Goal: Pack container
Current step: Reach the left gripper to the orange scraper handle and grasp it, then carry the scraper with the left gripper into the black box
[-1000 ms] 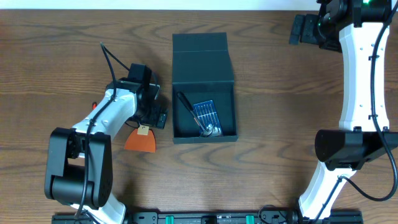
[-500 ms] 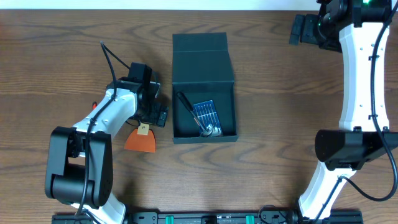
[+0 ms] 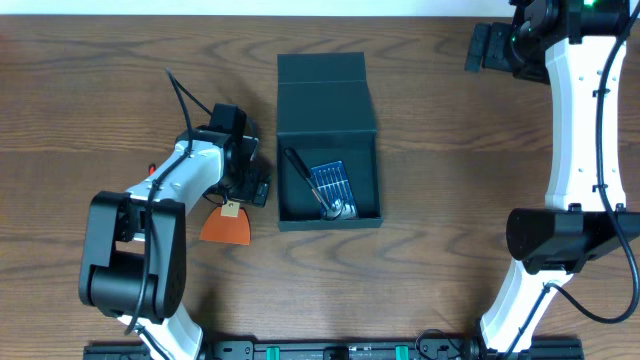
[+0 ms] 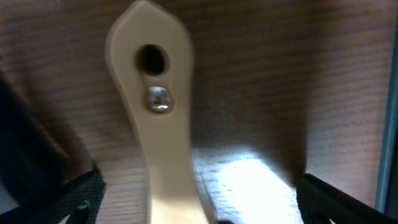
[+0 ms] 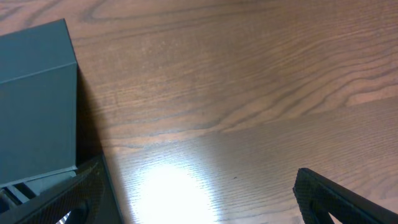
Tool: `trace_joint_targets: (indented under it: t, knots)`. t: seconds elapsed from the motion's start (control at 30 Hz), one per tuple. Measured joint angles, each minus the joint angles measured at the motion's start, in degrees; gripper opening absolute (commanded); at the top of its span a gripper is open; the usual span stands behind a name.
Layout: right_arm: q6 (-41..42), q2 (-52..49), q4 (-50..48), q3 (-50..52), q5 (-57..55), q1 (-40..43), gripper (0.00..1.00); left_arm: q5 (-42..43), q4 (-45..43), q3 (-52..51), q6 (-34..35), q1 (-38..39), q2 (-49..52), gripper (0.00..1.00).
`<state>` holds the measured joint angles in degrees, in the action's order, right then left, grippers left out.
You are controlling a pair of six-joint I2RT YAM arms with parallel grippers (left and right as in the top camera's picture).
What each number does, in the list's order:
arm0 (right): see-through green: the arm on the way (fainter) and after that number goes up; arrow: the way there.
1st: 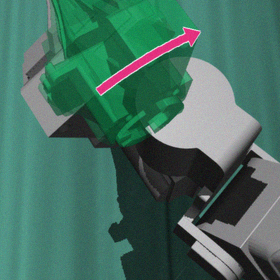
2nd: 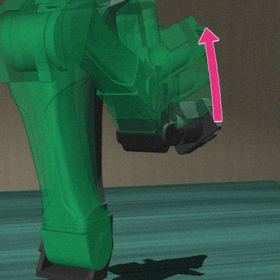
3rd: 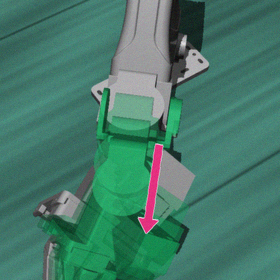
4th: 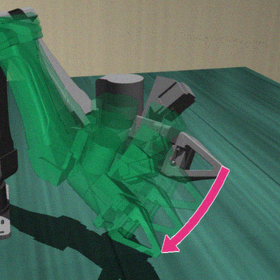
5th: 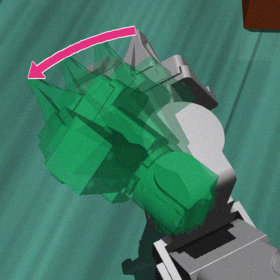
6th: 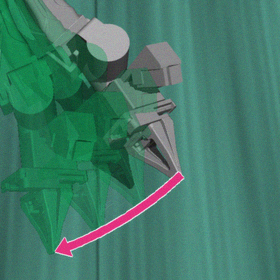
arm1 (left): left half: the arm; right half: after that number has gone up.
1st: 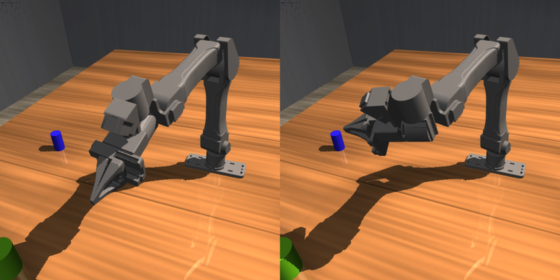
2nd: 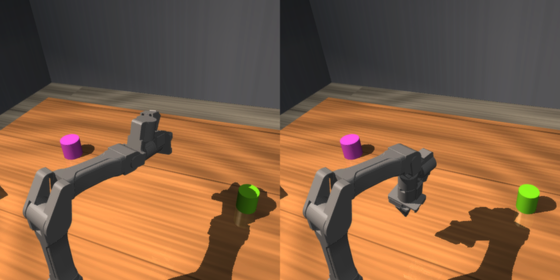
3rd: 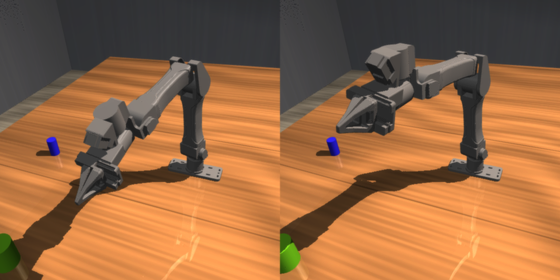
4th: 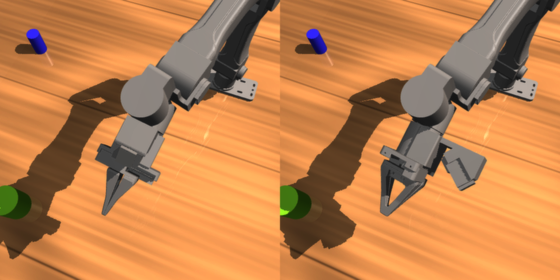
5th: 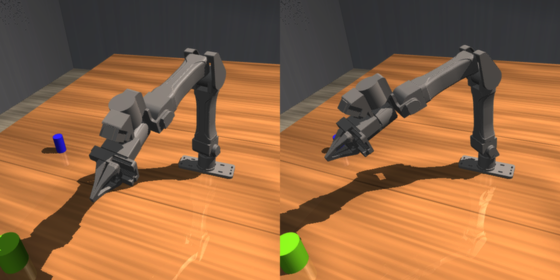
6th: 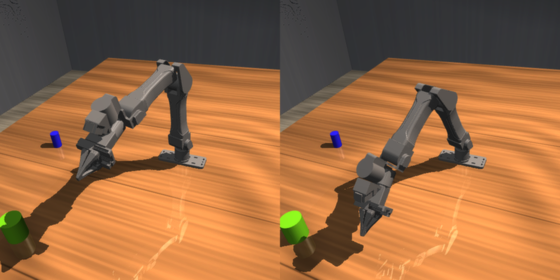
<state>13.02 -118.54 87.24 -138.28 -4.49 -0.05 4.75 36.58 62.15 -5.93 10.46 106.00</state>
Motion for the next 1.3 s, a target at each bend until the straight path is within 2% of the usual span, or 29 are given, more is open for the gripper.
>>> trace_joint_targets:
  t: [0.07,0.1,0.13,0.17,0.23,0.27,0.3,0.5,0.67,0.83,1.1,1.3]
  knots:
    - [0.0,0.0,0.0,0.0,0.0,0.0,0.99,-0.3,0.0,0.0,0.1,0.0,0.0,1.00]
    - [0.0,0.0,0.0,0.0,0.0,0.0,0.99,-0.3,0.0,0.0,0.1,0.0,0.0,0.92]
    - [0.0,0.0,0.0,0.0,0.0,0.0,0.99,-0.3,0.0,0.0,0.2,0.0,0.0,0.81]
    - [0.0,0.0,0.0,0.0,0.0,0.0,0.99,-0.5,0.0,0.0,0.2,0.0,0.0,0.63]
    - [0.0,0.0,0.0,0.0,0.0,0.0,0.99,-0.5,0.1,0.0,0.3,0.0,0.0,0.36]
    - [0.0,0.0,0.0,0.0,0.0,0.0,0.99,-0.5,0.2,0.0,0.3,0.0,0.0,0.27]
    - [0.0,0.0,0.0,0.0,0.0,0.0,0.99,-0.6,0.3,0.0,0.2,-0.1,0.0,0.24]
    - [0.0,0.0,0.0,0.0,0.0,0.0,0.99,-0.6,0.4,0.2,0.4,-0.1,0.0,0.13]
    - [0.0,0.0,0.0,0.0,0.0,0.0,0.99,-0.5,1.2,0.6,0.2,-0.1,0.0,0.12]
    - [0.0,0.0,0.0,0.0,0.0,0.0,0.99,-0.9,5.8,4.6,0.2,-0.2,-1.8,0.11]
    - [0.0,0.0,0.0,0.0,0.0,0.0,0.99,-4.0,10.4,18.5,0.2,-1.4,-11.4,0.11]
    - [0.0,0.0,0.0,0.0,0.0,0.0,0.99,-4.8,10.9,21.2,0.2,-0.7,-17.0,0.11]
